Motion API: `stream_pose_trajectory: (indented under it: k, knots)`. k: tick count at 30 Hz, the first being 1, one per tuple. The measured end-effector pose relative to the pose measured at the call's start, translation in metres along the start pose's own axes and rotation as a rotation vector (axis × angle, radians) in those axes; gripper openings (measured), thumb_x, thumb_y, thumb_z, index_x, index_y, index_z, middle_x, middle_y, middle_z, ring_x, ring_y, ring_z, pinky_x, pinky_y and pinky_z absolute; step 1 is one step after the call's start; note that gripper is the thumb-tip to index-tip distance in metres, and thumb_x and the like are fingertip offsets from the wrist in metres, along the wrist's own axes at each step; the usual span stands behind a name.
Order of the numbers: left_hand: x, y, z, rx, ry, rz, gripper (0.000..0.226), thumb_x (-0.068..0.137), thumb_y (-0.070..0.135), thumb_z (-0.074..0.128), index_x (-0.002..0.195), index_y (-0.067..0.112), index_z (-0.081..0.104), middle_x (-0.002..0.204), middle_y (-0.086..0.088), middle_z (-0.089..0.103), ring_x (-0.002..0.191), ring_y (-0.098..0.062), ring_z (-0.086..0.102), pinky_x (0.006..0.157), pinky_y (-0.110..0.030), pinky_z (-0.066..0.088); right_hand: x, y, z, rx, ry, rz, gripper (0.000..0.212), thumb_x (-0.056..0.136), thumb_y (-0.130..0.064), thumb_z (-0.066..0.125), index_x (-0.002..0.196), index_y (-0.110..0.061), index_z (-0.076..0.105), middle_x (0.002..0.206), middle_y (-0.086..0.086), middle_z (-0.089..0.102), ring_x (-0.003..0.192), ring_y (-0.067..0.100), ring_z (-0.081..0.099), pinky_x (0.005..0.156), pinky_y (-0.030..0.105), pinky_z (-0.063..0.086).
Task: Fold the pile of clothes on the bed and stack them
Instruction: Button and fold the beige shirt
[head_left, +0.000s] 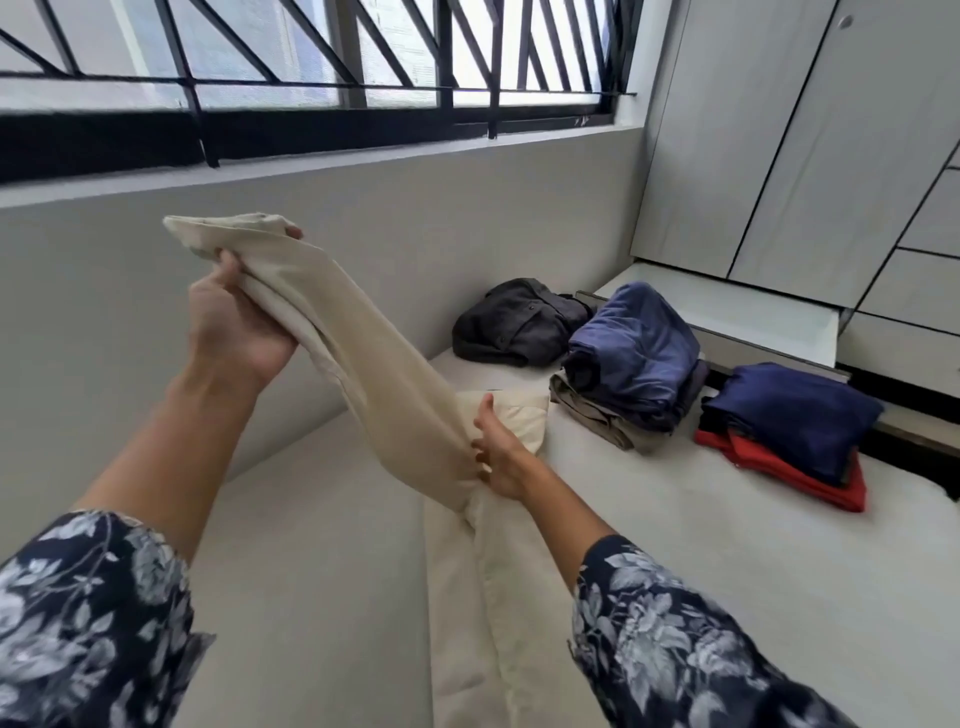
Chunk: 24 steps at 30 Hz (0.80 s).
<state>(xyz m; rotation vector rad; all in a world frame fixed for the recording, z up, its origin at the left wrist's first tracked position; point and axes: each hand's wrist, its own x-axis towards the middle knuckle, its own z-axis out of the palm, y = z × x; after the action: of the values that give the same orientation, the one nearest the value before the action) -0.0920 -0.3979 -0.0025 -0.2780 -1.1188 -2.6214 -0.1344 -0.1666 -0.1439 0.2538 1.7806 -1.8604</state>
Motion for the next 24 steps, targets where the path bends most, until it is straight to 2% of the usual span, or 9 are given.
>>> stream_pose_trajectory:
  k: [2,4,9,11,13,16,18,21,24]
  knots:
    - [0.001,-0.004,-0.001,-0.002,-0.027,-0.019,0.047,0.102,0.036,0.018,0.122,0.009,0.051,0.124,-0.007,0.054,0.108,-0.023,0.057,0.100,-0.039,0.046,0.003,0.002,0.014,-0.068,-0.030,0.029,0.086,0.089,-0.074,0.017,0.151,-0.014,0.024,0.154,0.011,0.029,0.125,0.023,0.044,0.101,0.033,0.039]
    - [0.002,-0.009,0.003,-0.003,-0.066,-0.055,0.041,0.101,0.038,0.026,0.120,0.010,0.049,0.119,-0.008,0.054,0.108,-0.024,0.055,0.102,-0.040,0.043,0.006,0.002,0.016,-0.070,-0.028,0.029,0.086,0.090,-0.073,0.018,0.150,-0.012,0.027,0.154,0.012,0.029,0.136,0.027,0.035,0.109,0.036,0.033]
    - [0.002,-0.024,0.035,0.126,0.052,-0.081,0.024,0.084,0.030,0.067,0.100,0.013,0.063,0.094,-0.002,0.067,0.088,-0.019,0.064,0.083,-0.039,0.054,-0.017,-0.018,-0.006,0.128,-0.012,-0.013,0.076,0.094,-0.065,0.024,0.136,-0.005,0.044,0.129,0.019,0.052,0.108,0.031,0.055,0.086,0.037,0.048]
    - [-0.001,-0.028,0.057,0.266,0.063,-0.035,0.034,0.073,0.018,0.074,0.104,0.010,0.063,0.093,-0.005,0.068,0.084,-0.020,0.065,0.076,-0.039,0.056,-0.042,-0.030,-0.022,0.290,-0.049,-0.042,0.076,0.093,-0.066,0.026,0.133,-0.004,0.045,0.124,0.022,0.057,0.101,0.033,0.060,0.079,0.040,0.053]
    - [-0.010,-0.028,0.081,0.457,-0.079,-0.054,0.039,0.071,0.012,0.073,0.108,0.010,0.060,0.095,-0.006,0.066,0.086,-0.020,0.064,0.075,-0.038,0.057,-0.073,-0.037,-0.038,0.436,-0.107,-0.079,0.079,0.091,-0.069,0.028,0.131,-0.004,0.045,0.122,0.024,0.060,0.099,0.035,0.064,0.079,0.044,0.056]
    - [-0.037,-0.028,0.112,0.906,-0.445,-0.224,0.031,0.082,0.004,0.067,0.112,0.006,0.058,0.101,-0.006,0.065,0.090,-0.017,0.066,0.076,-0.030,0.056,-0.120,-0.034,-0.058,0.535,-0.209,-0.090,0.085,0.087,-0.075,0.025,0.129,-0.004,0.047,0.119,0.026,0.063,0.102,0.038,0.066,0.078,0.050,0.058]
    - [-0.058,-0.037,0.124,1.138,-0.576,-0.303,0.029,0.081,0.000,0.069,0.108,0.000,0.059,0.099,-0.009,0.066,0.087,-0.017,0.066,0.077,-0.032,0.057,-0.149,-0.018,-0.069,0.562,-0.270,-0.079,0.089,0.085,-0.078,0.022,0.128,-0.005,0.049,0.120,0.025,0.063,0.099,0.039,0.067,0.075,0.050,0.057]
    - [-0.096,-0.067,0.134,1.446,-0.867,-0.220,0.026,0.078,-0.004,0.070,0.102,0.002,0.062,0.092,-0.001,0.062,0.082,-0.008,0.057,0.077,-0.023,0.048,-0.188,0.021,-0.081,0.566,-0.310,-0.036,0.093,0.085,-0.078,0.017,0.130,-0.004,0.052,0.122,0.026,0.062,0.097,0.039,0.067,0.074,0.048,0.057]
    - [-0.144,-0.100,0.125,1.659,-1.076,-0.292,0.041,0.077,-0.008,0.059,0.112,0.012,0.066,0.111,0.000,0.066,0.101,-0.011,0.058,0.088,-0.018,0.041,-0.223,0.078,-0.094,0.657,-0.341,0.050,0.094,0.078,-0.081,0.030,0.130,-0.006,0.054,0.126,0.024,0.060,0.103,0.040,0.064,0.083,0.051,0.053]
